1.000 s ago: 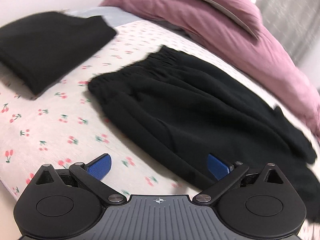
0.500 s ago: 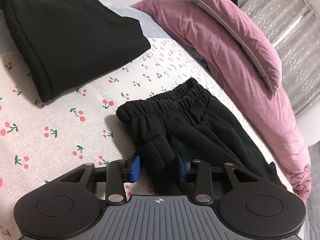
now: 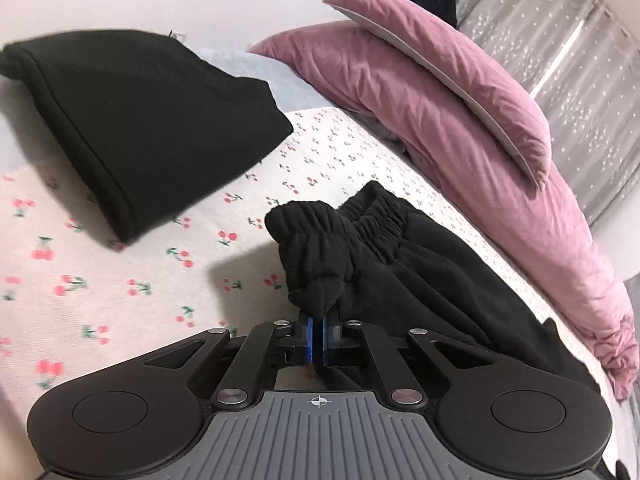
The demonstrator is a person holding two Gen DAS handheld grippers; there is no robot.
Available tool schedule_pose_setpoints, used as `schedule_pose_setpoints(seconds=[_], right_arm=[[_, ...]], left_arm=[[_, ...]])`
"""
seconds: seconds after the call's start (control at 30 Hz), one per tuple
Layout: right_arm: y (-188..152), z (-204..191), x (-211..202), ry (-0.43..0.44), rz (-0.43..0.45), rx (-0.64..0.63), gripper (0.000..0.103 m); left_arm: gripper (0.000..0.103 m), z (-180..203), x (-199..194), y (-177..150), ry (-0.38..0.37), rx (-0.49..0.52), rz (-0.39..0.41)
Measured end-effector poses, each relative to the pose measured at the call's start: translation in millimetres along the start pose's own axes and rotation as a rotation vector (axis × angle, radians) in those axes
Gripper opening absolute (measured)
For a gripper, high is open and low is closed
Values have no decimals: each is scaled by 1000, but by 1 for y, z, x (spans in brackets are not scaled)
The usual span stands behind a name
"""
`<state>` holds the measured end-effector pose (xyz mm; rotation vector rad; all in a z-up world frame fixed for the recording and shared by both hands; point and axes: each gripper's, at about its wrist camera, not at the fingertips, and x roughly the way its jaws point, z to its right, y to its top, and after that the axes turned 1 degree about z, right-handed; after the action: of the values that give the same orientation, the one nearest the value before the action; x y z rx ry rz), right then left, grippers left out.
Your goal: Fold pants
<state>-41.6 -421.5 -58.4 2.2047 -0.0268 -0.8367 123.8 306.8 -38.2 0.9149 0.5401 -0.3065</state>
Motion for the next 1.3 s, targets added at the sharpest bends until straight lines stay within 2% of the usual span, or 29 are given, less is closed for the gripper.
schedule_pose_setpoints(seconds=[0.2,0.27,0.33,0.43,0.47,0.53,0.57,0.6,0.63,0.67,0.7,0.73,0.77,0.8,0.87,1.0,1.13,1.3], right_arm=[[-1,5,-2,-47,-45,-73,3],[-6,10,5,-86,-84,-95,3],[-11,15,16,-124,-117,-110,3],[-12,21,18,-118,-124,-96,0],[-11,20,17,-118,-126,-100,4],[-9,16,12,-135,-123,-130,22],[-7,14,8,-155,-110,-147,37],[-6,14,3,-173,-93,-166,48],[-3,13,-2,-184,-73,-179,51],[1,14,-8,-192,-54,-186,59],[5,15,-13,-199,-35,-187,68],[10,14,-17,-206,-15,-189,71],[15,13,-21,-209,4,-196,75],[18,11,-24,-208,20,-206,78],[26,4,-27,-198,40,-230,84],[35,-18,-17,-150,40,-277,89],[44,-48,10,-97,20,-345,91],[61,-85,55,-57,-7,-439,93]], left_arm=[[4,-4,-30,3,-12,36,-4],[5,-5,-32,-2,14,68,-21],[6,-7,-25,-11,71,117,-62],[7,-13,-7,-21,116,142,-133],[7,-15,-7,-18,110,133,-140],[10,-13,-8,-13,104,141,-155],[11,-13,-8,-13,104,148,-159],[14,-13,-8,-11,104,151,-163],[20,-11,-10,-10,104,158,-167],[23,-8,-12,-10,114,165,-167],[38,-4,-14,-12,137,180,-165],[59,1,-18,-10,167,208,-158],[68,9,-21,-9,195,247,-140],[74,15,-26,-9,209,288,-115],[74,31,-35,-6,207,380,-76],[84,65,-31,7,125,474,-49],[91,103,-5,17,54,570,-45],[94,146,44,18,-32,682,-75]])
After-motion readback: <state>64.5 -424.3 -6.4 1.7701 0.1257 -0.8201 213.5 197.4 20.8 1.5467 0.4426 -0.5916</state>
